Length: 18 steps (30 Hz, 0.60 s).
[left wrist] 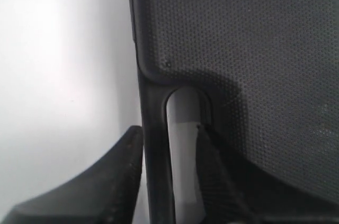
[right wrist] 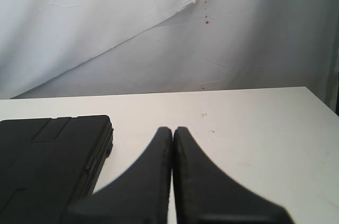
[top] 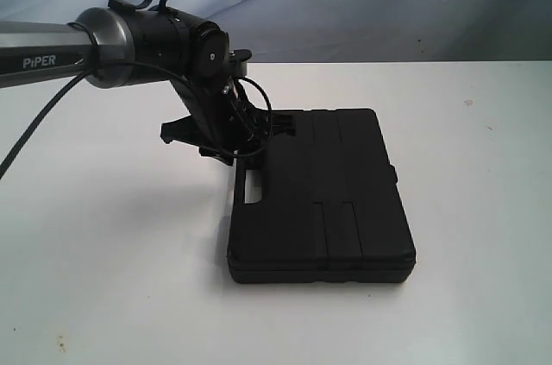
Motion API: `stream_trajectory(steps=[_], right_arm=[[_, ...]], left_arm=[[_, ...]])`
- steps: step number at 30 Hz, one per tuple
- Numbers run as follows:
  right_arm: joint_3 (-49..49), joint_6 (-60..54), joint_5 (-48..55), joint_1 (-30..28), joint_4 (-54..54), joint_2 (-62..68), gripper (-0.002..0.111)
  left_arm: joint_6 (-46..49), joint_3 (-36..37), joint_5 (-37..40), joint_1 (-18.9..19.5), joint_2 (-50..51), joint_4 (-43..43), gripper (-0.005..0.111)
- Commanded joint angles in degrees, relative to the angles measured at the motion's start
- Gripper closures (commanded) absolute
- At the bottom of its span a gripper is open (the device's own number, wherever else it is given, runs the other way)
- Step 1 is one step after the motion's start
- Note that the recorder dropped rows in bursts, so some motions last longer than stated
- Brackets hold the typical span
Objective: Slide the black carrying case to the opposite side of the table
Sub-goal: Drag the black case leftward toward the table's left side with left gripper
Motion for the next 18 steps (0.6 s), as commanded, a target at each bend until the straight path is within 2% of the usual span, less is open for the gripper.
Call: stream_trajectory(steps=[1, 18], right_arm=[[0.2, -0.4, -0.7, -0.4, 0.1, -0.1, 0.108], [0.2, -0.4, -0.7, -0.4, 0.1, -0.1, 0.108]], left_arm=[[0.4, -0.4, -0.7, -0.4, 0.0, 0.1, 0.072], [0.4, -0.4, 0.1, -0.4, 4.0, -0.4, 0.072]])
